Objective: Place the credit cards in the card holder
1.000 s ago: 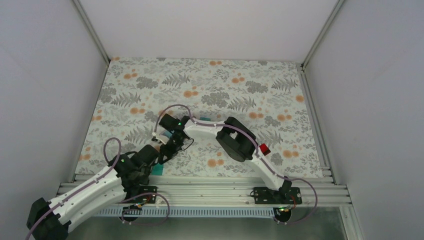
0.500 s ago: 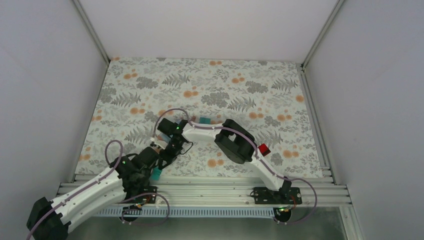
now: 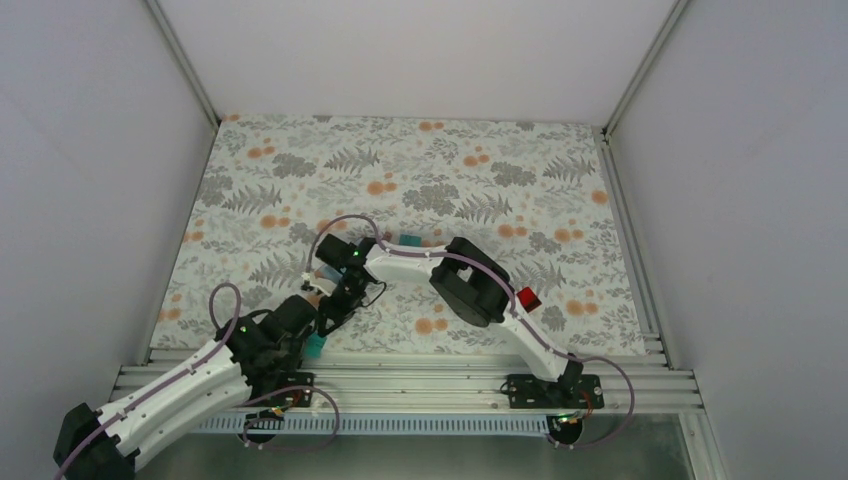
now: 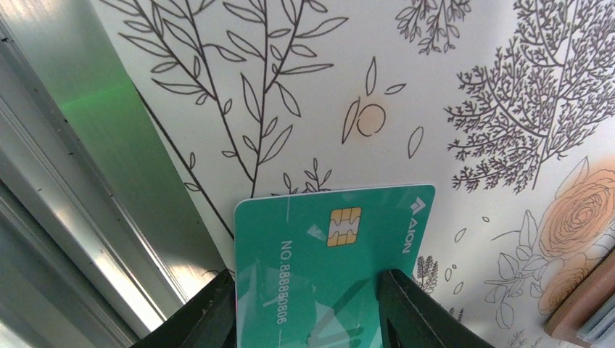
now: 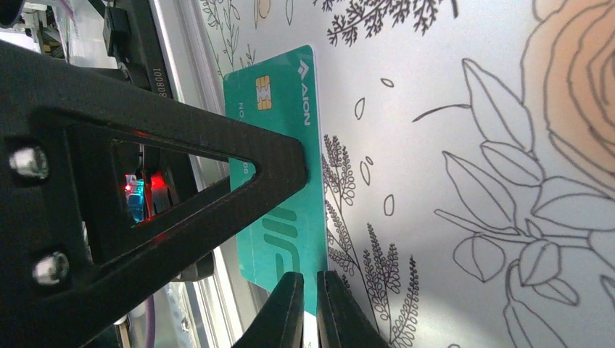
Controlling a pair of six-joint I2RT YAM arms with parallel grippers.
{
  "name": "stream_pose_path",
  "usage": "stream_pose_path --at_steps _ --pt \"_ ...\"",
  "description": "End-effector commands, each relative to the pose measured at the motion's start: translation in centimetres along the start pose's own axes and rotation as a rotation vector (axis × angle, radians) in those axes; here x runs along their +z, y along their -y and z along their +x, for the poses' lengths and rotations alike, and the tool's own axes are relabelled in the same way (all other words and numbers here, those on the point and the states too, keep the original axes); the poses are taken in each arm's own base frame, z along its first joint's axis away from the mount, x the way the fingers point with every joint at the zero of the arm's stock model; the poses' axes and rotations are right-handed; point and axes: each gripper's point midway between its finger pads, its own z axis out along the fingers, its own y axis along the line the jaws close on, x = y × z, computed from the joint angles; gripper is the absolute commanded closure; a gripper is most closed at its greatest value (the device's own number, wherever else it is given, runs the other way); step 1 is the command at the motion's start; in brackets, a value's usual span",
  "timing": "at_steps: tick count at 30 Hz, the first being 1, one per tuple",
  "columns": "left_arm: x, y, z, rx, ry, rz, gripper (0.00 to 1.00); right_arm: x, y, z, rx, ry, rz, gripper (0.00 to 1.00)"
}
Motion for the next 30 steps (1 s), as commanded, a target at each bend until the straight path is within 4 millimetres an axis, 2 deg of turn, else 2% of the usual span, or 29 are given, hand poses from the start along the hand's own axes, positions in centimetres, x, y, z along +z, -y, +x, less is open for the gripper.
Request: stream_pose_path --at_steps 1,15,30 --pt "-0.2 1.9 -0.7 0.002 0.041 0.109 0.72 1.9 2.4 1.6 0.062 -0.06 0.048 0.92" --pt "-3.2 4.4 -0.5 0.047 0.052 0.165 0.72 2.0 1.9 1.1 0.061 -0.062 0.021 0.92" --pt "-5.5 5.8 -0.5 0.084 0.068 0.184 0.71 2.2 1.9 0.8 0.072 -0.063 0.012 0.94"
